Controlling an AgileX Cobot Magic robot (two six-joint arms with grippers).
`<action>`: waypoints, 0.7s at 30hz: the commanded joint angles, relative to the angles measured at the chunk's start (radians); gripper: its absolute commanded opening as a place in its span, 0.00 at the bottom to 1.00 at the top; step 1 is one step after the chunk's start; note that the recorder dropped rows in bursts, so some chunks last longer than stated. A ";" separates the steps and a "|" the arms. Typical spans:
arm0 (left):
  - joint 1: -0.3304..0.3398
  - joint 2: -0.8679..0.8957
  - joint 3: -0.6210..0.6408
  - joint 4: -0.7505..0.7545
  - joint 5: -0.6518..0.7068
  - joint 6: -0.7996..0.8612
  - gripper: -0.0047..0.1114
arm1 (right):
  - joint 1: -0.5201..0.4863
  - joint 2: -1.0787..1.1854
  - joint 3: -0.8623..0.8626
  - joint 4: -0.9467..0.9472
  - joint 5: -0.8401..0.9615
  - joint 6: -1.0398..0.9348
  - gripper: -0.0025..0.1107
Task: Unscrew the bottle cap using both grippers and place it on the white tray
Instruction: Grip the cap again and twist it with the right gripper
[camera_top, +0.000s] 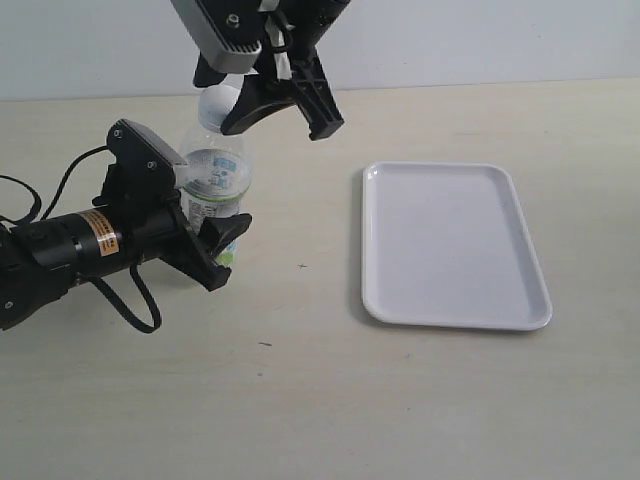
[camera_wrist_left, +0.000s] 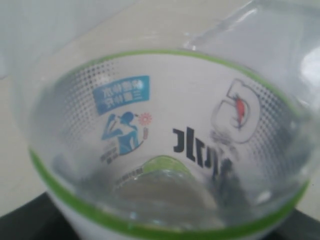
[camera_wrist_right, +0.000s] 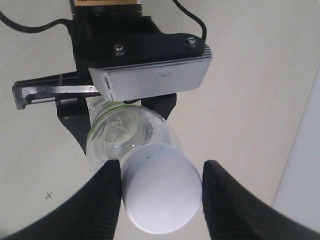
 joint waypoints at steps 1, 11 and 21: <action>-0.006 -0.011 -0.002 -0.014 -0.003 -0.013 0.04 | -0.001 0.006 0.005 -0.028 0.063 -0.170 0.02; -0.006 -0.011 -0.002 -0.014 -0.003 -0.013 0.04 | -0.001 0.006 0.005 -0.025 0.065 -0.262 0.02; -0.006 -0.011 -0.002 -0.014 -0.003 -0.013 0.04 | -0.001 0.006 0.005 -0.025 0.061 -0.090 0.62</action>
